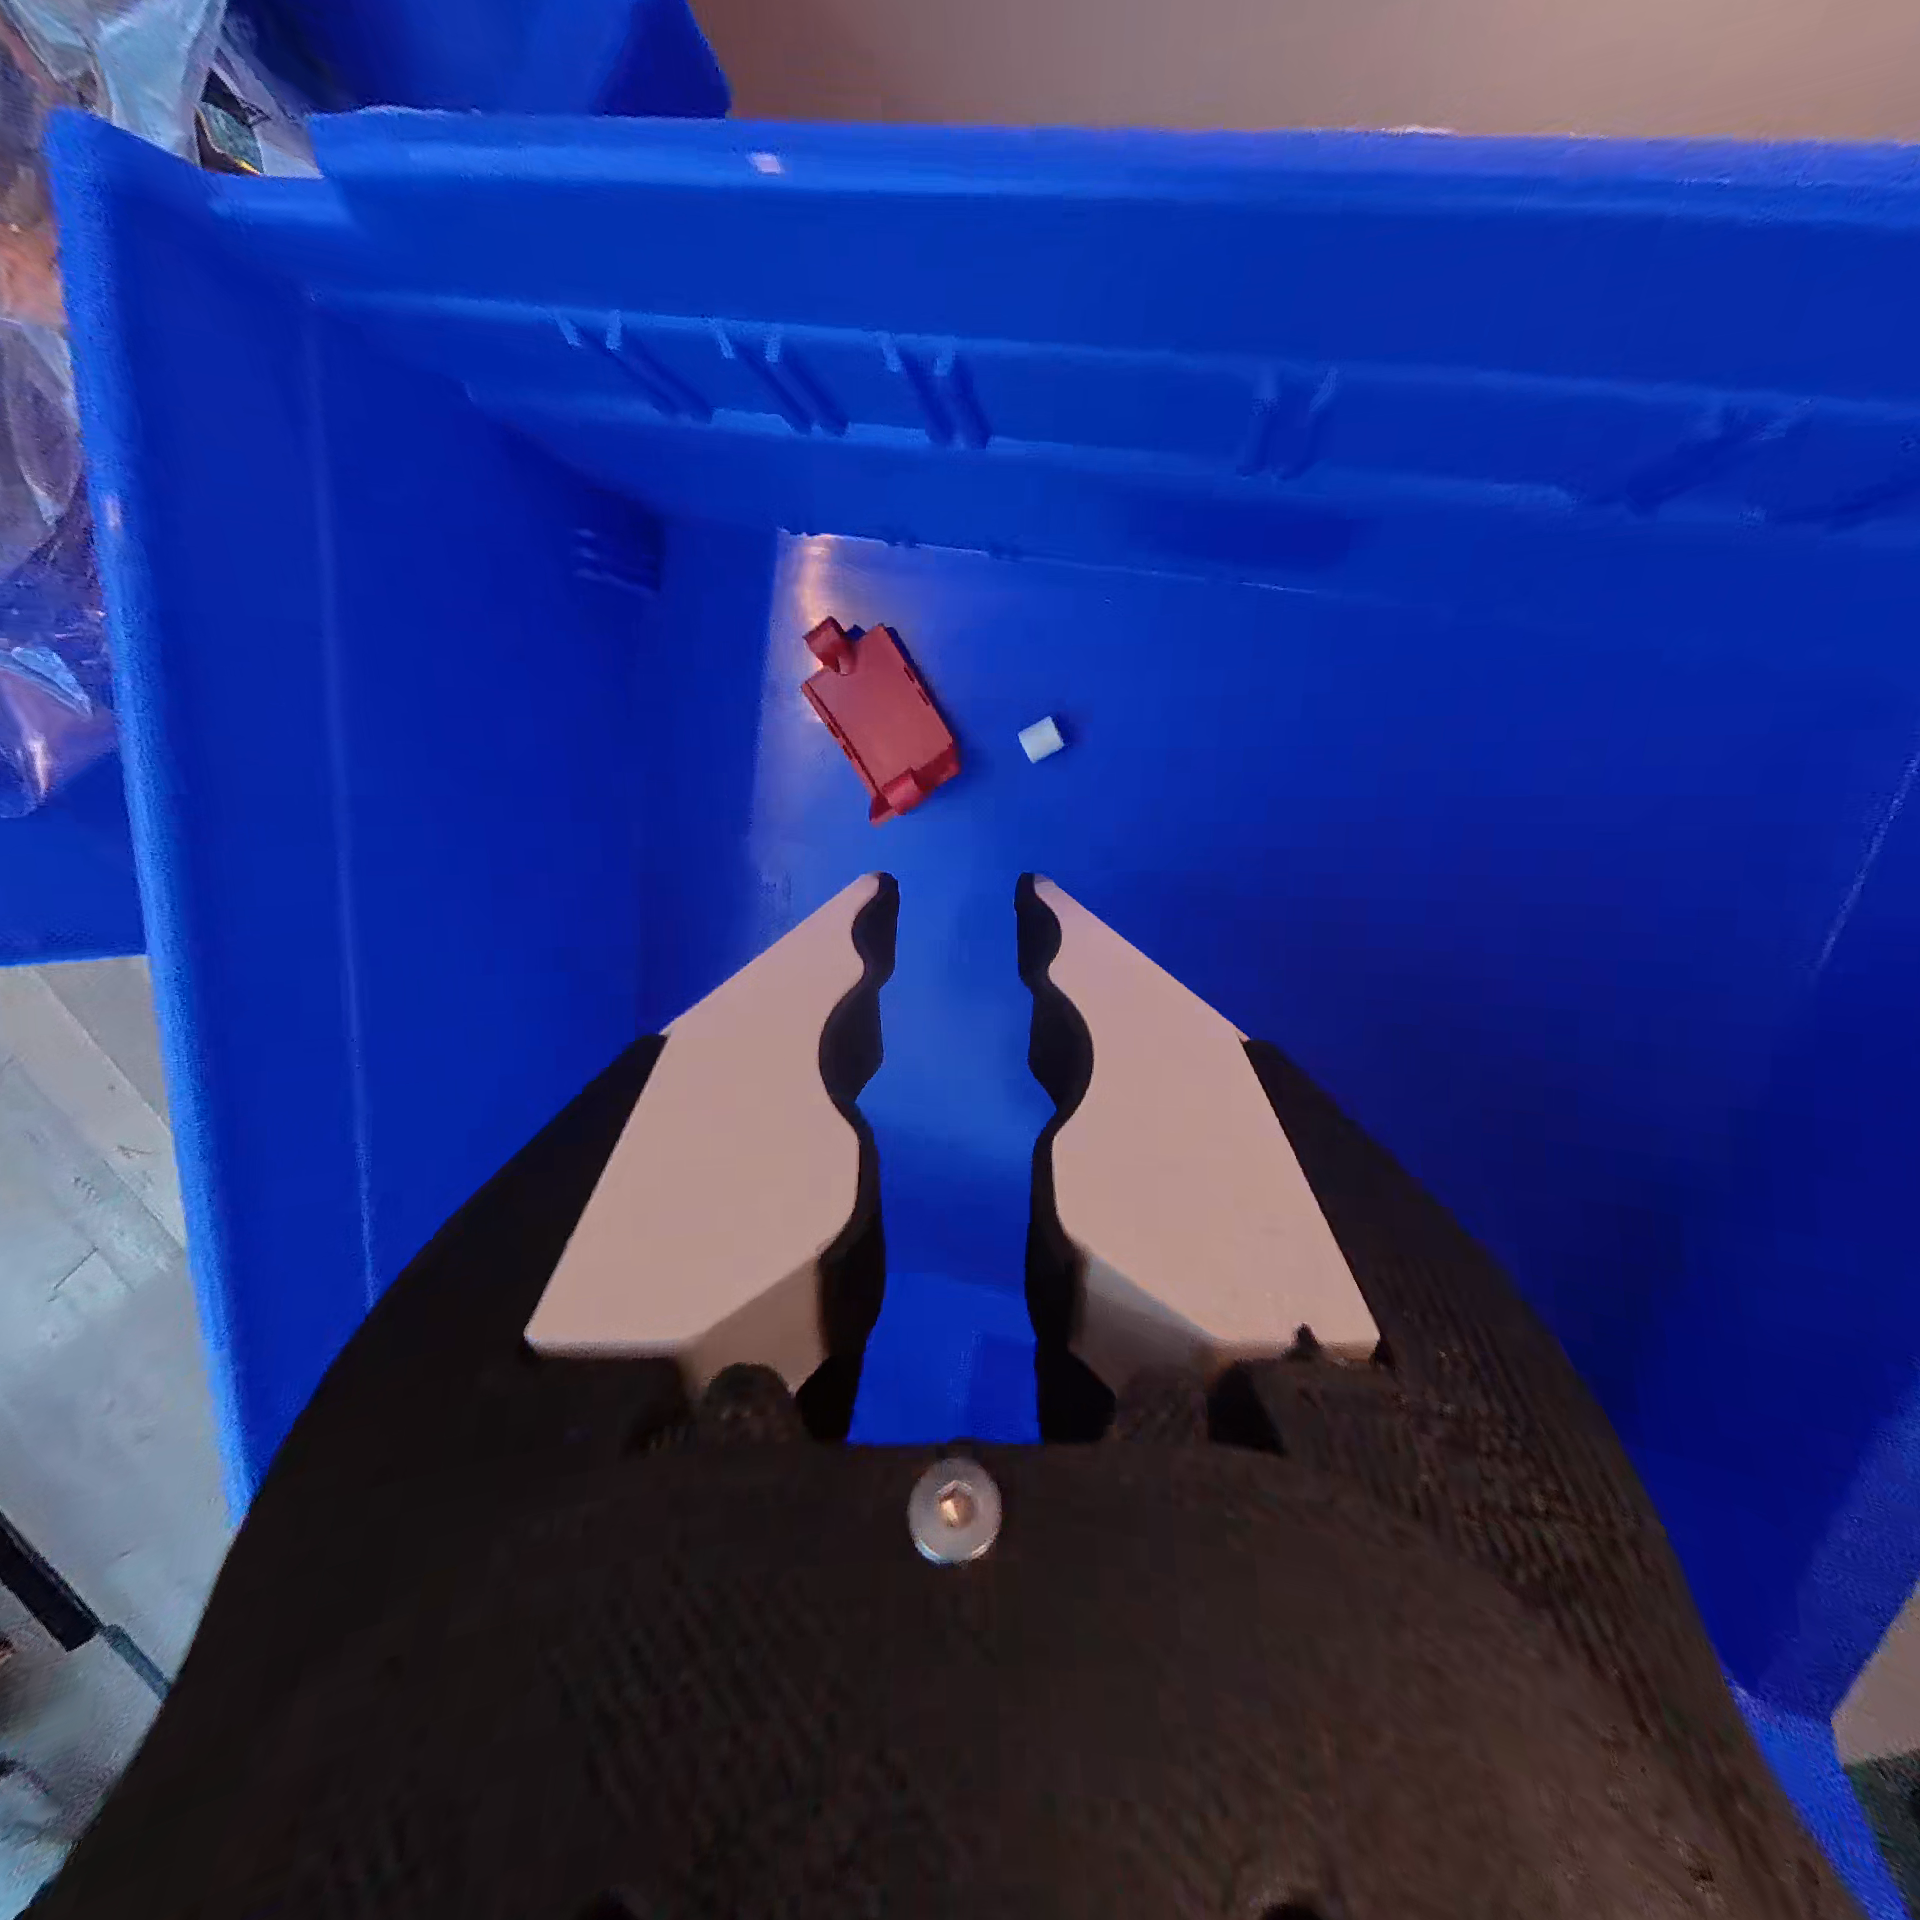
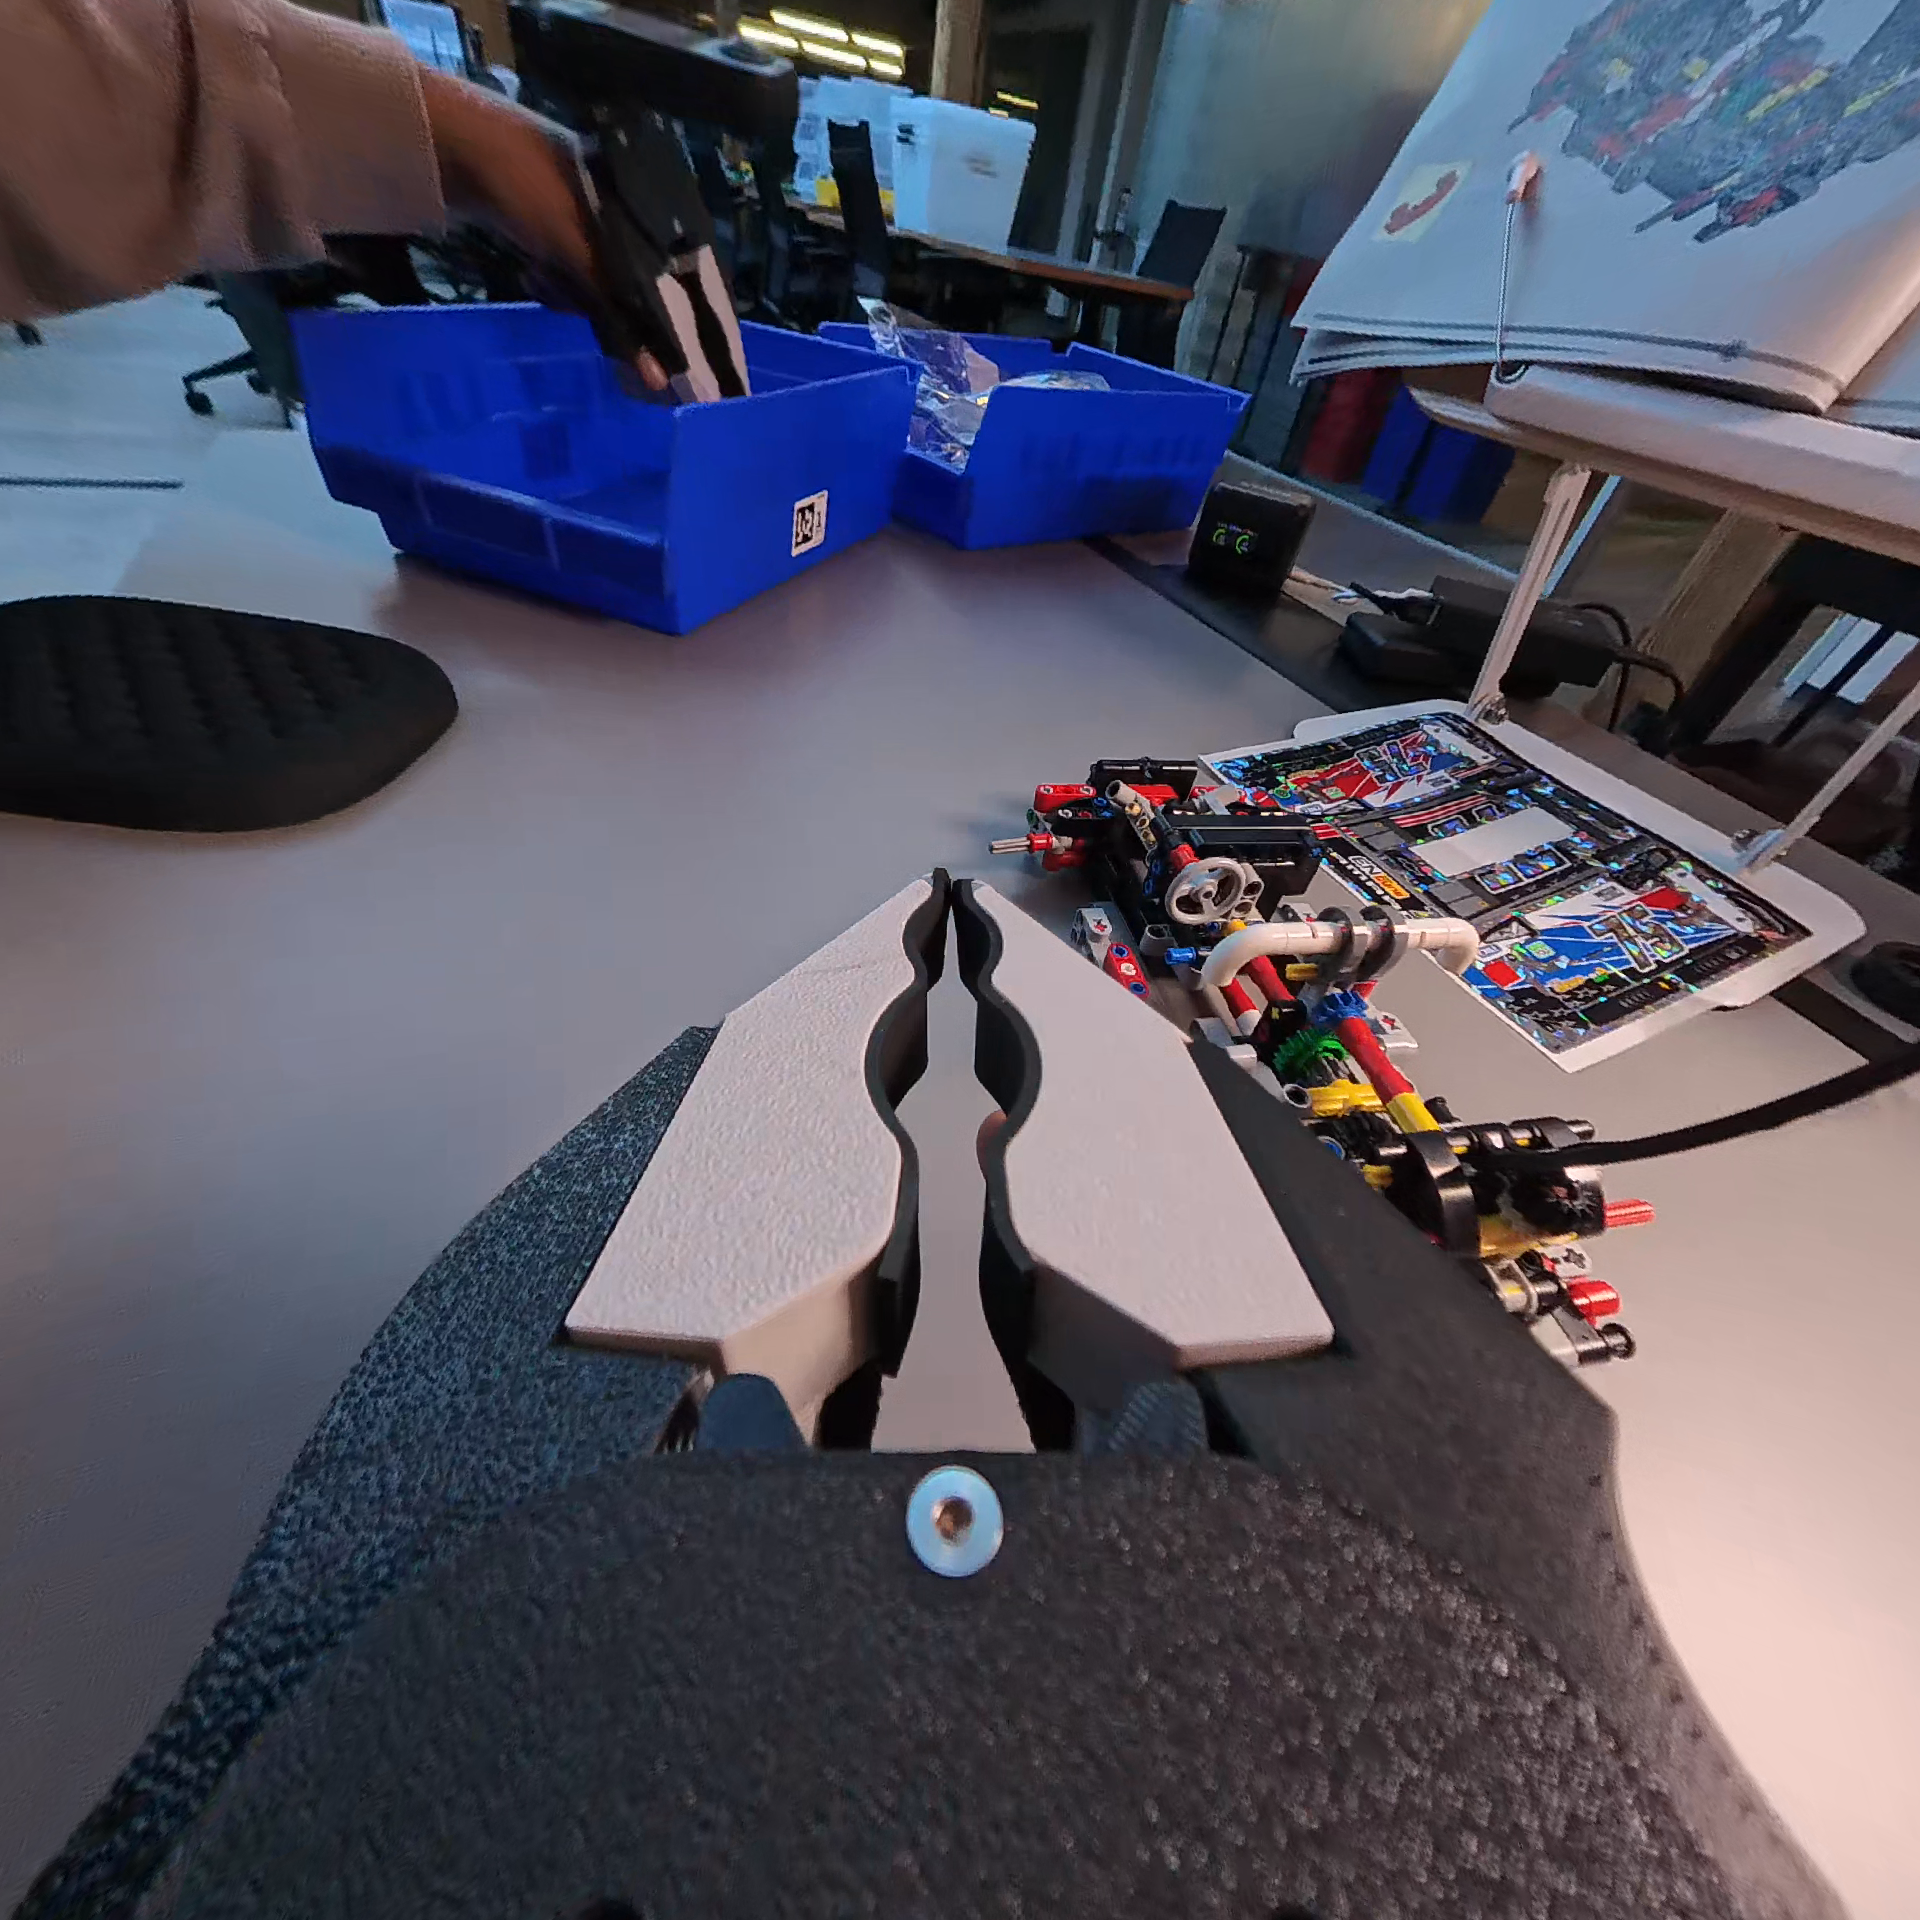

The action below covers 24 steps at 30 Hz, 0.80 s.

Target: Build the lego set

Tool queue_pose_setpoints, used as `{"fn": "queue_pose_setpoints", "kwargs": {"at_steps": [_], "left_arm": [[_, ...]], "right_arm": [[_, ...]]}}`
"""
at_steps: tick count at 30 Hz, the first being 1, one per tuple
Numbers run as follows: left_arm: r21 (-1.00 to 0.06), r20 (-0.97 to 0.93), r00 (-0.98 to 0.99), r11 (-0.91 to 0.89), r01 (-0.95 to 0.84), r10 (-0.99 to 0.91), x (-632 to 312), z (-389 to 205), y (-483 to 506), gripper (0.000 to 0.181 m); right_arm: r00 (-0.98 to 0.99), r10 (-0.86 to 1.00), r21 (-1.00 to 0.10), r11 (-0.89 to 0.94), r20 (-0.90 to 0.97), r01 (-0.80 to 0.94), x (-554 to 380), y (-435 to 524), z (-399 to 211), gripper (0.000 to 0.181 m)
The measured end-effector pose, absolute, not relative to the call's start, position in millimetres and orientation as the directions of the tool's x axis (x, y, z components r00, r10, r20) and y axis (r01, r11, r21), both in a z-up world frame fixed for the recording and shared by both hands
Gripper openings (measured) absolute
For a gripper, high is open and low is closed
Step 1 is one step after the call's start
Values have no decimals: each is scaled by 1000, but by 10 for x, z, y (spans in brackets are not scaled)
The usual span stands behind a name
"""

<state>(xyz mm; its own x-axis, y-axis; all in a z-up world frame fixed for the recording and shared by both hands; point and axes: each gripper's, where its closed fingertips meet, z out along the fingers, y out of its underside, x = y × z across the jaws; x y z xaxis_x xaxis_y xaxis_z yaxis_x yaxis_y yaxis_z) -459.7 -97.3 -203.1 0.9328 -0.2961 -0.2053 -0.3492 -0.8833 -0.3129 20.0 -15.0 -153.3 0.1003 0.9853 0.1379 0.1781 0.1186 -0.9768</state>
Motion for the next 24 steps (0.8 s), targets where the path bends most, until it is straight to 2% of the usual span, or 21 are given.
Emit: {"fn": "queue_pose_setpoints", "kwargs": {"at_steps": [6, 8, 9, 13, 19, 22, 24], "left_arm": [[-267, -221, 903, -868, -419, -368, -4682, -2265, -803, 27], [-244, -235, 893, -866, -436, -384, -4709, -2308, -800, 19], [-240, -233, 889, -863, -446, -394, -4703, -2321, -802, 9], [-265, -248, 882, -847, -461, -402, -4662, -2236, -817, 8], [-411, -362, 858, -764, -497, -364, -4462, -1675, -824, 8], [-573, -430, 835, -610, -547, -344, -4042, -1134, -726, 8], [-694, -439, 813, -431, -577, -383, -3484, -783, -669, 8]], "right_arm": [[122, 979, -969, 137, 164, 207, 223, -121, -1594, 0], [126, 977, -966, 143, 173, 218, 230, -117, -1616, 0], [128, 976, -964, 145, 177, 223, 232, -111, -1627, 0], [134, 975, -963, 141, 175, 229, 225, -89, -1642, 0], [123, 975, -961, 154, 186, 230, 209, -121, -1638, 0], [120, 975, -963, 155, 185, 218, 191, -146, -1607, 0], [132, 978, -969, 135, 164, 205, 164, -138, -1564, 0]]}}
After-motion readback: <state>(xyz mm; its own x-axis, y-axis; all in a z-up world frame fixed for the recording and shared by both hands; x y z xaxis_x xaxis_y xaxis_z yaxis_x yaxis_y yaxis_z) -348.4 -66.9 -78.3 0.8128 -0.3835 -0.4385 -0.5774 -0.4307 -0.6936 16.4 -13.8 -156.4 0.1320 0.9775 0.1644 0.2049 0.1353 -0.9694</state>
